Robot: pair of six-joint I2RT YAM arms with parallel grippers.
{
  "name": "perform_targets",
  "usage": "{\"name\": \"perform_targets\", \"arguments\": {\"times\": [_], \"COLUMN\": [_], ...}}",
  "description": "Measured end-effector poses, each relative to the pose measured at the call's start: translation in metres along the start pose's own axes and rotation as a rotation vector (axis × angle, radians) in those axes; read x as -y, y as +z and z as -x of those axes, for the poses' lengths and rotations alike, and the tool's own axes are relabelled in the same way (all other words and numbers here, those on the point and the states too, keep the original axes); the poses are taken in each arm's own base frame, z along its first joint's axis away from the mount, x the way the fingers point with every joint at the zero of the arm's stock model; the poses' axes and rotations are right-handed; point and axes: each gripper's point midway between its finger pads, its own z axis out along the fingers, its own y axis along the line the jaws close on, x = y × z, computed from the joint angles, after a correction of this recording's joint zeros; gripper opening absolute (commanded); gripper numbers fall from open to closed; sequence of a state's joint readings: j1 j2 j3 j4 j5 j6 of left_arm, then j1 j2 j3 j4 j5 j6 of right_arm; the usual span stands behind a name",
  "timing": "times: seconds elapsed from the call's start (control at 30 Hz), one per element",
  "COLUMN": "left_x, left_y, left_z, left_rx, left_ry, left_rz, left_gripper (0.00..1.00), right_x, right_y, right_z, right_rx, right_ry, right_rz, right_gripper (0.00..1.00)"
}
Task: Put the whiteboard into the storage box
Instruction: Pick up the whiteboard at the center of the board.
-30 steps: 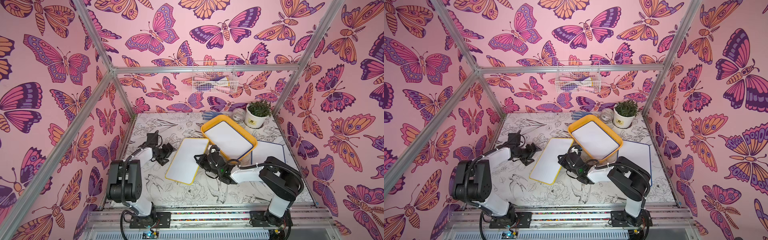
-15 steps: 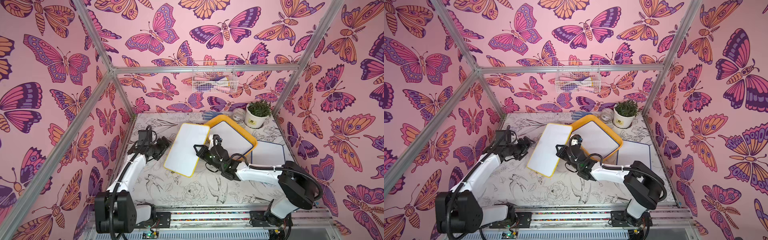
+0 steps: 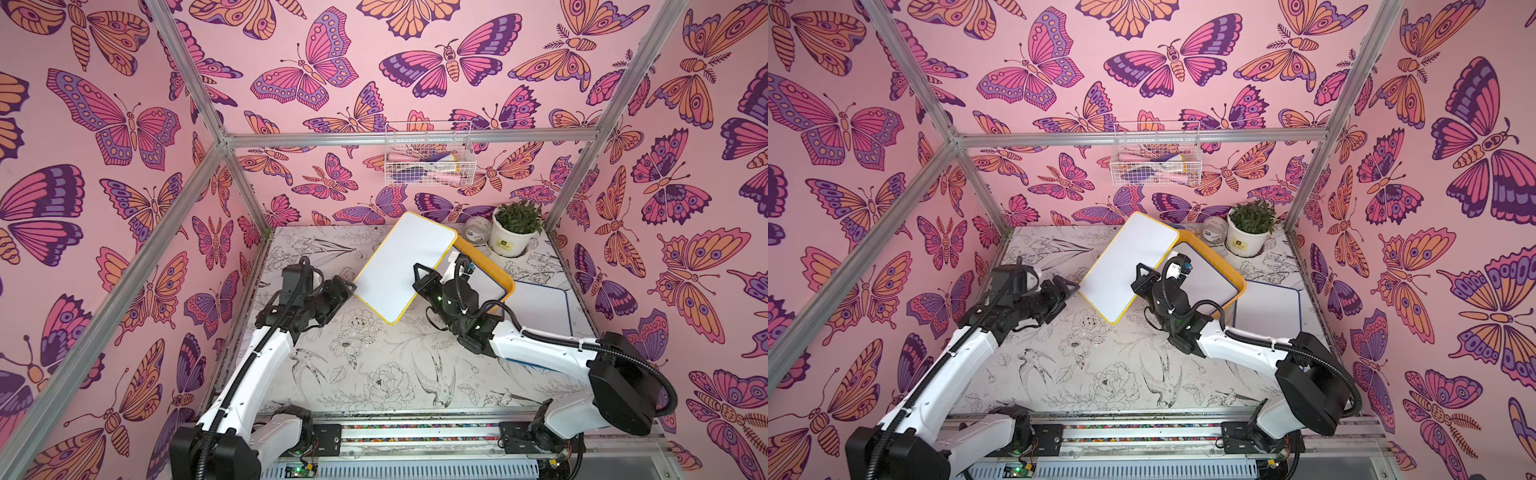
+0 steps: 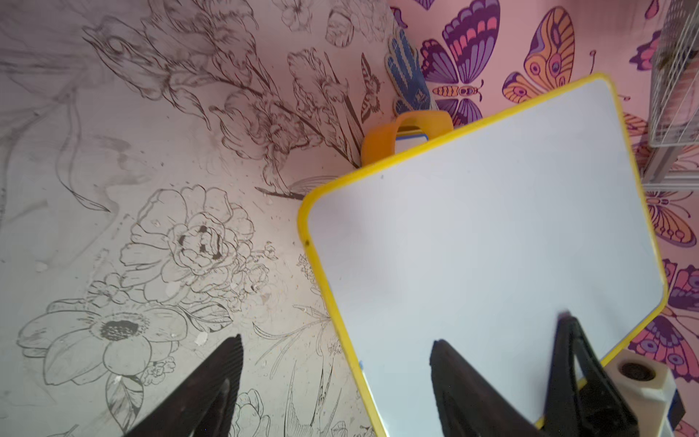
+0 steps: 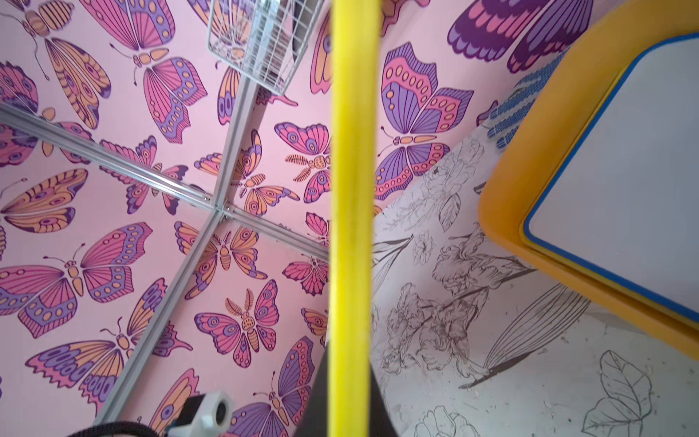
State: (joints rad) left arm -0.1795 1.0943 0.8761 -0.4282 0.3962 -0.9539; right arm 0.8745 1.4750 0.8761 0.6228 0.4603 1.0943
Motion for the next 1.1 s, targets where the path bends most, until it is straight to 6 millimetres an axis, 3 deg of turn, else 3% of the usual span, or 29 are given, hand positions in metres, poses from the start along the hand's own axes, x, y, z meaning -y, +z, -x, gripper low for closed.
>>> {"name": "perform_targets", "arguments": {"times": [0.2, 0.43, 0.7, 1.1], "left_x": [0.004, 0.015, 0.062, 0.083], "left_y": [0.016, 0.025, 0.031, 0.053], "left_z": [-0.026, -0.038, -0.035, -0.016], "left_rx": [-0.037, 0.034, 0.068, 0.200], "left_ry": [-0.098, -0.195, -0.194, -0.273], "left_rz": [-0.054, -0.209, -0.401, -0.491], "left_gripper": [0.76, 0.74, 0.72, 0.66], "right_x": [0.004, 0.035, 0.048, 0.058], "right_y": [-0.007, -0.014, -0.015, -0.007], "right_z": [0.031, 0.048, 0.055, 0.055], "right_rx": [0.129, 0.222, 0.249, 0.235], "right_ry": [0.042, 0.123, 0.231, 0.397], "right_rz": [-0.008, -0.057, -0.070, -0.052], "right_gripper": [0.00, 0.00, 0.00, 0.00]}}
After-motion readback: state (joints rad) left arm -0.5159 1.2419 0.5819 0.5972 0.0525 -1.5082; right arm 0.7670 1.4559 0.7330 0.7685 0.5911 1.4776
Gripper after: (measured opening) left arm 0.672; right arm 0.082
